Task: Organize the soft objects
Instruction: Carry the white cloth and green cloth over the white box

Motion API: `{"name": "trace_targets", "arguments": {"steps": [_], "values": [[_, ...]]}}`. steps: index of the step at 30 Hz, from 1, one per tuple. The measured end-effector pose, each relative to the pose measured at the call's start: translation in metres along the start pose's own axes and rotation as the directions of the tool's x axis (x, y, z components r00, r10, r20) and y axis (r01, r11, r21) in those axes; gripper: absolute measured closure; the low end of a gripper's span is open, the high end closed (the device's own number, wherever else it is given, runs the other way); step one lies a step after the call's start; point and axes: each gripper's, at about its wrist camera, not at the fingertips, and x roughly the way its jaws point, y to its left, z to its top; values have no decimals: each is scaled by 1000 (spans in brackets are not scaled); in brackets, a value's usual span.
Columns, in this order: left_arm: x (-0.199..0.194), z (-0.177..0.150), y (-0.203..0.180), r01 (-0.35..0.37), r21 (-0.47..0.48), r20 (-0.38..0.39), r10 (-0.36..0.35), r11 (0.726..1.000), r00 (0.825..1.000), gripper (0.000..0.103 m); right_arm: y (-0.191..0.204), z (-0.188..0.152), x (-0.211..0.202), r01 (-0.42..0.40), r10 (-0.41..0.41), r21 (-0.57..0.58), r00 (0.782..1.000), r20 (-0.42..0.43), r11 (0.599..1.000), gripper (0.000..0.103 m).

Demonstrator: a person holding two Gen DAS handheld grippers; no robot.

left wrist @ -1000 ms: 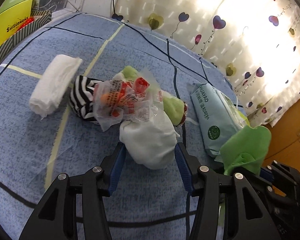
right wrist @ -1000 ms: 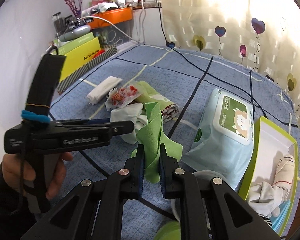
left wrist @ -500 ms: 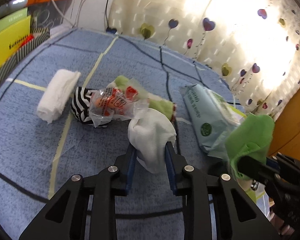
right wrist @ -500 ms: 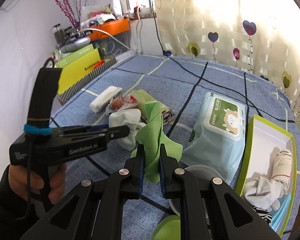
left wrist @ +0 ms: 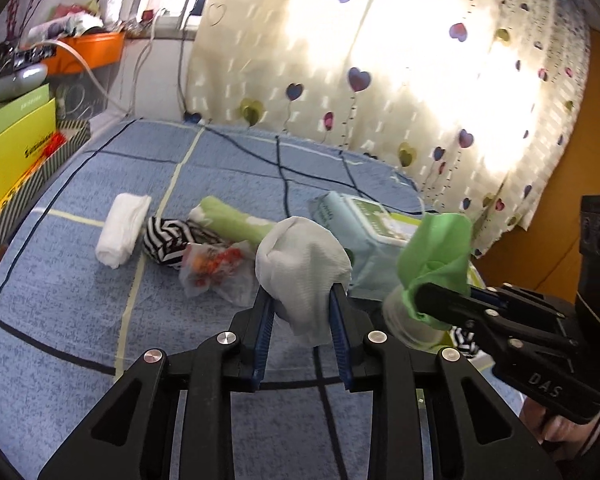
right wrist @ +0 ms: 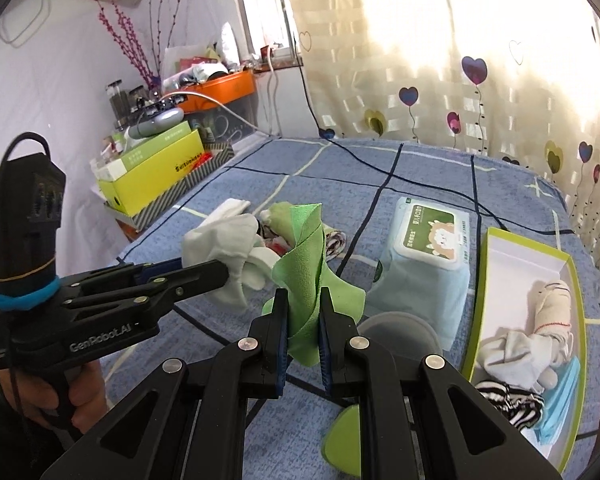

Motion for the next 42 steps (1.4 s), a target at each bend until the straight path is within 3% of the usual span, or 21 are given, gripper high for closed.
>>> {"name": "trace_targets", "arguments": {"steps": [21,42], "values": [[-17,-2,-46,32,106,27,-35,994,999,75,-11,-12,-35,11,-12,18,999,53,1000,91],[-15,-3,-100,91,193,18,-97,977,995,75,-42,-32,-79,73,-83,92,990,110,993,91]]}}
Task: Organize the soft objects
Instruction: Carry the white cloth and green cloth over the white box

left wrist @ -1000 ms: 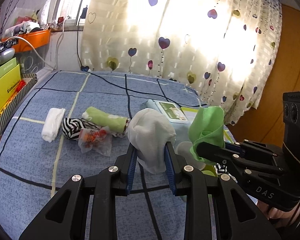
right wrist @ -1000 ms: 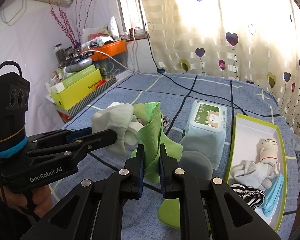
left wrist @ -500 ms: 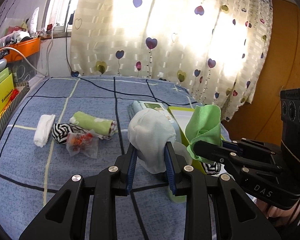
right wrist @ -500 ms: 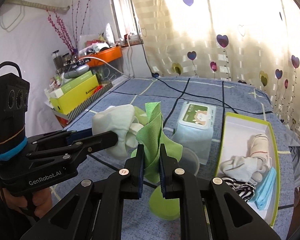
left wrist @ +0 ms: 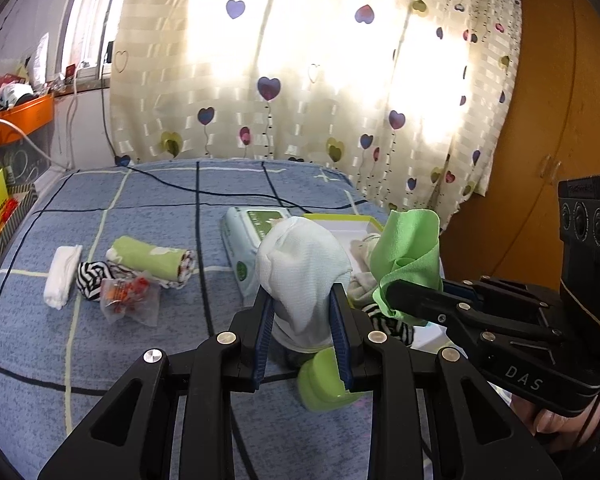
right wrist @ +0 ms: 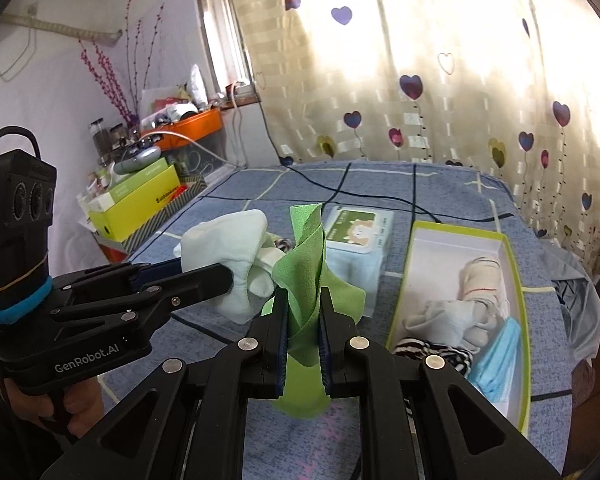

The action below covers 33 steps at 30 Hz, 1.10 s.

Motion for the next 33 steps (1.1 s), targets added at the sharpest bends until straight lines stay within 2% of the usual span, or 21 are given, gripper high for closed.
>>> {"name": "trace_targets", "arguments": {"steps": [20,33], "values": [[29,0,-62,92,96,-50,-87,991,995,75,-59,-21,-37,91,-94,108,995,26,990,91],[67,-9,-87,202,91,-160,-185,975,970,74,-113,-48,-37,159,-156,209,987,-30,965,91]]}}
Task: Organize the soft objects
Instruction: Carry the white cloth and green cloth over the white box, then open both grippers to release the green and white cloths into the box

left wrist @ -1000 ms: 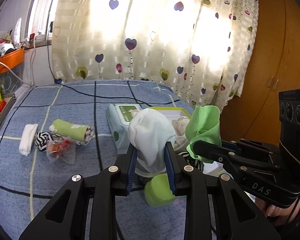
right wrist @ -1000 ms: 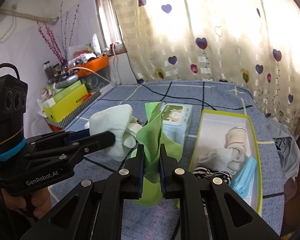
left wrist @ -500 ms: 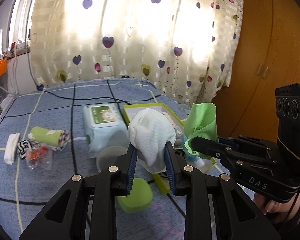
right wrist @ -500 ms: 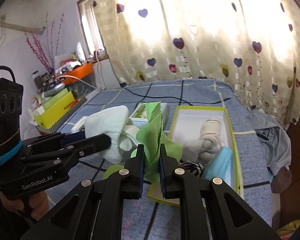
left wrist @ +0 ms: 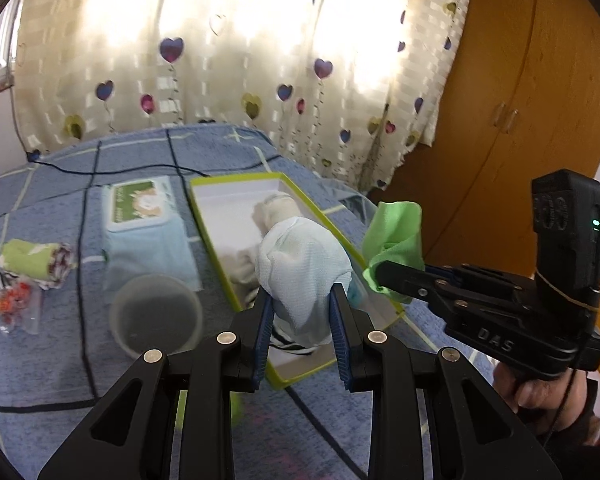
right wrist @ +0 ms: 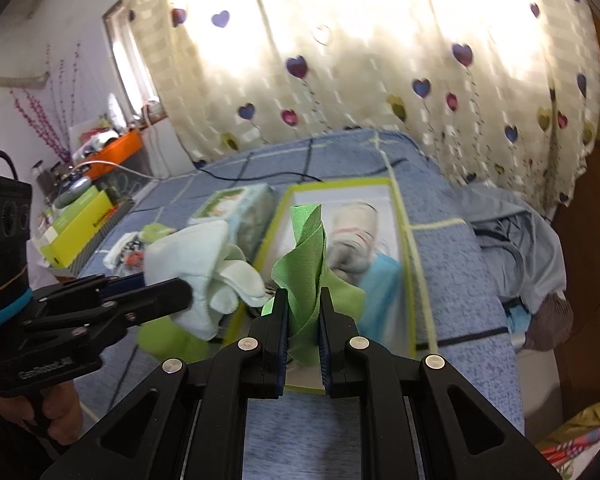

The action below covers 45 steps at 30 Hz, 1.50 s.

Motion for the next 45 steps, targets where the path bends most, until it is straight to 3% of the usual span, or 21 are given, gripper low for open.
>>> {"name": "trace_targets", "arguments": {"steps": [6,17,35,36,40,45], "values": [[23,-10,-10,45,-3,-91,-45,999,995,75,-17,-8,18,16,-16,10,998,-63,1000,91],[63,-14,-6,35,-51,-205,-44,998,978,74,-38,-17,53,20,-12,49,988,-151,999,91],[101,20,4,-57,-36,-182,50,998,982,74,-46,20,94,4,-2,11,988,-153,1000,90],[100,19,3,-53,-34,-185,46,998,982,74,-45,19,94,5,-4,6,987,-158,1000,89],[92,14,-2,-26,-13,-179,23,1000,984,74,-42,14,84,20,-20,-5,987,-158,1000,66],[74,13,-7,-16,4,-144,17,1000,989,73,-41,10,64,26,-25,3,991,-129,1000,60]]}}
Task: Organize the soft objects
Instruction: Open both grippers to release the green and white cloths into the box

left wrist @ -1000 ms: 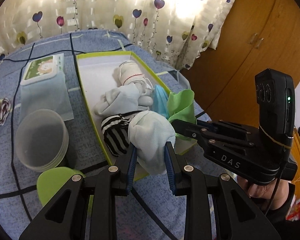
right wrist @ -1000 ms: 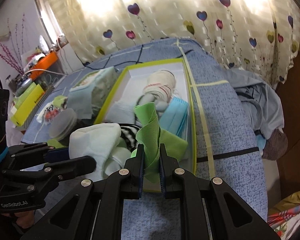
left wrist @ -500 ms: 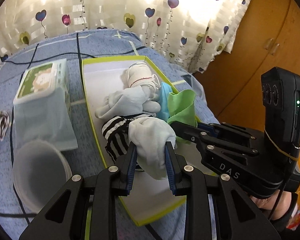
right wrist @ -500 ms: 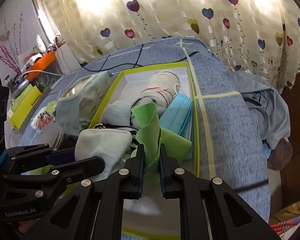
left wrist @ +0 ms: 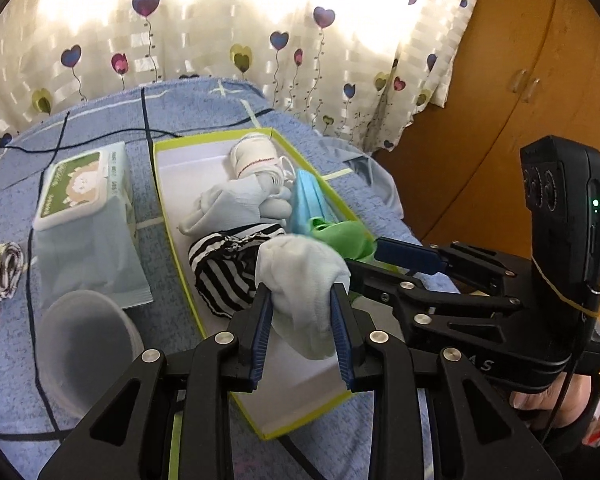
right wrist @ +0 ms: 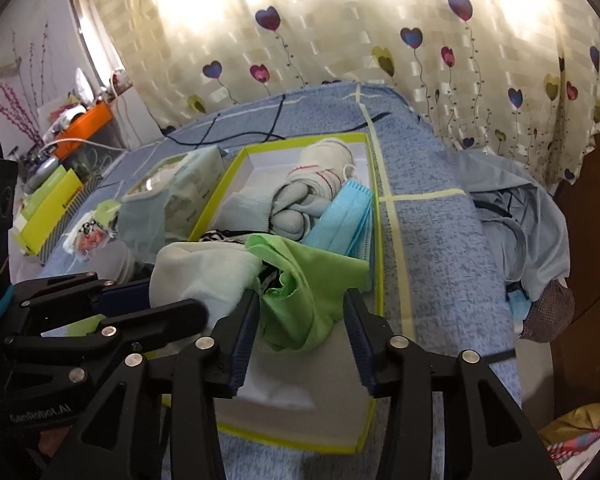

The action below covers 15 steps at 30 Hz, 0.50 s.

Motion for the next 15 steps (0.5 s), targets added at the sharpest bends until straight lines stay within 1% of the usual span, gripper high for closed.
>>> {"name": "trace_targets", "arguments": {"steps": [3,7,11,15], "values": [[-6,-1,-2,-5,18,18,5,1000,1000,69,4,-2,-12,-1,1,-9,1000,24,1000,60],[-7,-4,-1,5,13,11,-5,1000,1000,63,7,-5,-20,3,-3,-11,999,38,1000,59],[-10,-6,-1,0,11,15,0,1000,1000,62,8,-8,-23,11,-11,-7,999,36,1000,59],[-21,-6,1,-10,9,44,10,1000,999,62,8,-9,-26,10,-10,-7,999,43,1000,59]]}}
